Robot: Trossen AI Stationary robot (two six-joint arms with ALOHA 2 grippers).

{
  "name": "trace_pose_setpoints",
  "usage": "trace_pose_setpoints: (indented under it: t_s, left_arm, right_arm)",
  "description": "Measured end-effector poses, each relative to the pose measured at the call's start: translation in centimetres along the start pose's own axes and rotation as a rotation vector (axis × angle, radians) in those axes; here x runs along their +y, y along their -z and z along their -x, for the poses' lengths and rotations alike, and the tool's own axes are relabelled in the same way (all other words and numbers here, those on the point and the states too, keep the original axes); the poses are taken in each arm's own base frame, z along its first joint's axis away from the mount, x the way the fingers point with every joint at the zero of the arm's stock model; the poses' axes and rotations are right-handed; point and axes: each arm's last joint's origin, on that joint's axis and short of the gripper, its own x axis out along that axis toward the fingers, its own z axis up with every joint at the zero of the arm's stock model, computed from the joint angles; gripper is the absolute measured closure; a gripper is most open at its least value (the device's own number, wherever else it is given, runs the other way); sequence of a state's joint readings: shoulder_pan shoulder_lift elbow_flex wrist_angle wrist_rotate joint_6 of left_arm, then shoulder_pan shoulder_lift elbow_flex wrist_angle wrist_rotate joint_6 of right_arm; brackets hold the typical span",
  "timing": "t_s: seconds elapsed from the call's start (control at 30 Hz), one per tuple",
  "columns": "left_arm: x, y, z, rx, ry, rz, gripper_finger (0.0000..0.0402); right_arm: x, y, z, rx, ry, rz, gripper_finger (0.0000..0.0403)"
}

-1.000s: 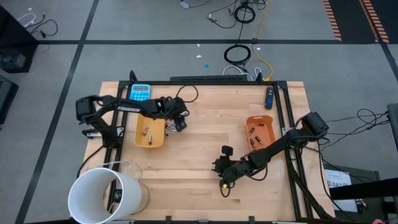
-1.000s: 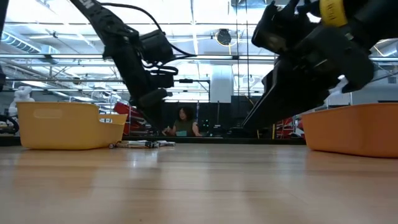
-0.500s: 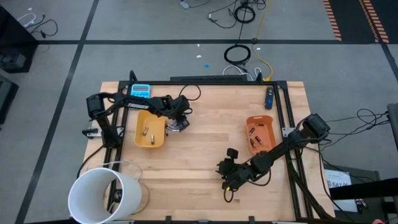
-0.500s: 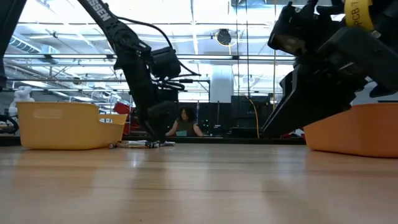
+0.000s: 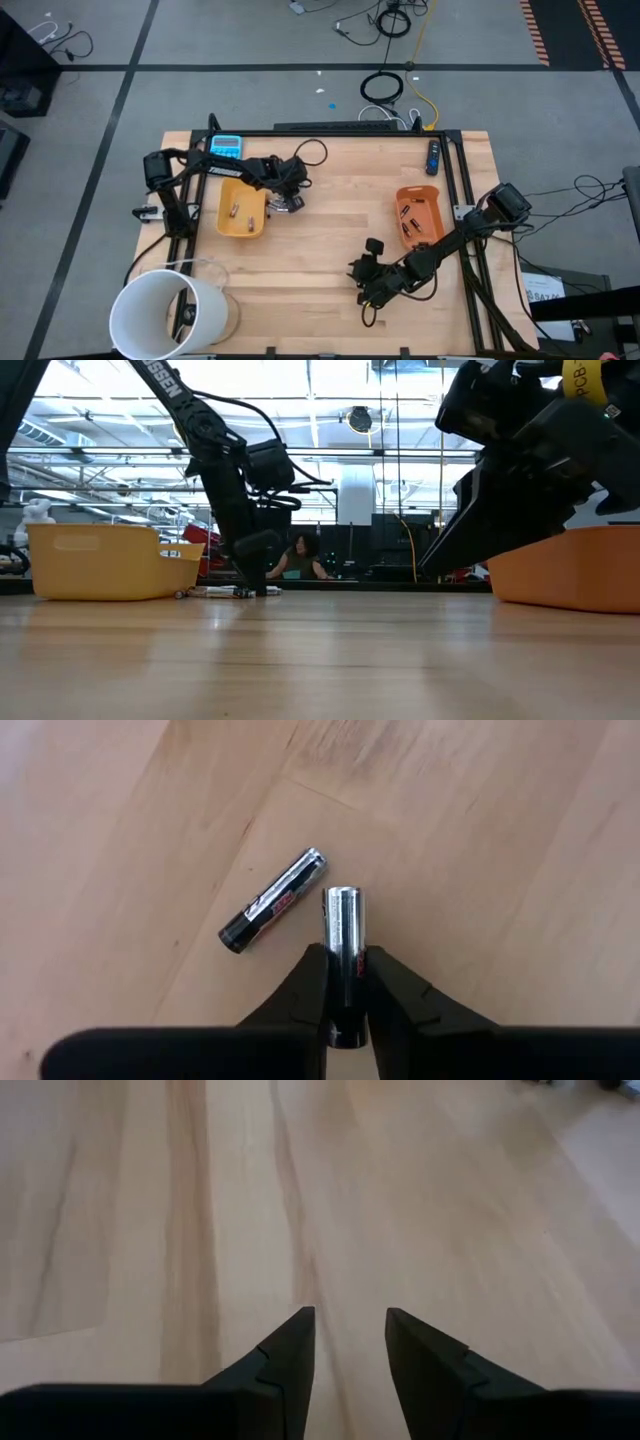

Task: Sort batteries
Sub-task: Put the silver battery into the yellow bin

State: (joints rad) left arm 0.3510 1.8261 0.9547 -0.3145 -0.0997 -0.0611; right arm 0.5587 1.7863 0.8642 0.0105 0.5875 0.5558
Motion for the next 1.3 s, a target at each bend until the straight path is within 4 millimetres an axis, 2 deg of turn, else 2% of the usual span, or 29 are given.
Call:
trace_pose_setpoints:
  t_s: [0.17, 0.4, 0.53, 0.73, 0.93, 1.1, 1.2, 1.3]
  left_arm:
    - [-0.7, -0.2, 1.7, -0.019, -0.004, -0.04, 0.0357]
    - [-2.2, -0.4, 6.9, -0.129, 0.018, -0.049, 0.0357]
    - [-3.0, 0.5, 10.0, -0.143, 0.043, -0.01, 0.0357]
    - [-4.4, 2.9, 13.2, -0.072, 0.067, 0.041, 0.035]
    - [-5.3, 6.6, 14.1, 0.112, -0.046, 0.102, 0.0348]
    - [-5.8, 8.4, 13.7, 0.176, -0.115, 0.098, 0.0341]
    - [-5.9, 9.0, 13.4, 0.186, -0.147, 0.073, 0.0312]
    - [-5.9, 9.0, 13.4, 0.175, -0.168, 0.05, 0.0259]
  right_arm:
    - [-0.3, -0.2, -0.2, -0.008, 0.021, 0.027, 0.0287]
    - [-0.9, -0.5, -0.6, -0.002, 0.041, 0.054, 0.0287]
    - [-1.0, -0.5, -0.6, 0.001, 0.041, 0.074, 0.0287]
    - [-0.9, -0.5, -0.6, 0.002, 0.037, 0.084, 0.0287]
    - [-0.9, -0.4, -0.6, 0.01, 0.023, 0.084, 0.0287]
    - [-0.8, -0.5, -0.6, 0.01, 0.016, 0.082, 0.0287]
    - [-0.8, -0.5, -0.6, 0.009, 0.015, 0.083, 0.0287]
    - [-0.8, -0.5, -0.6, 0.008, 0.014, 0.074, 0.0287]
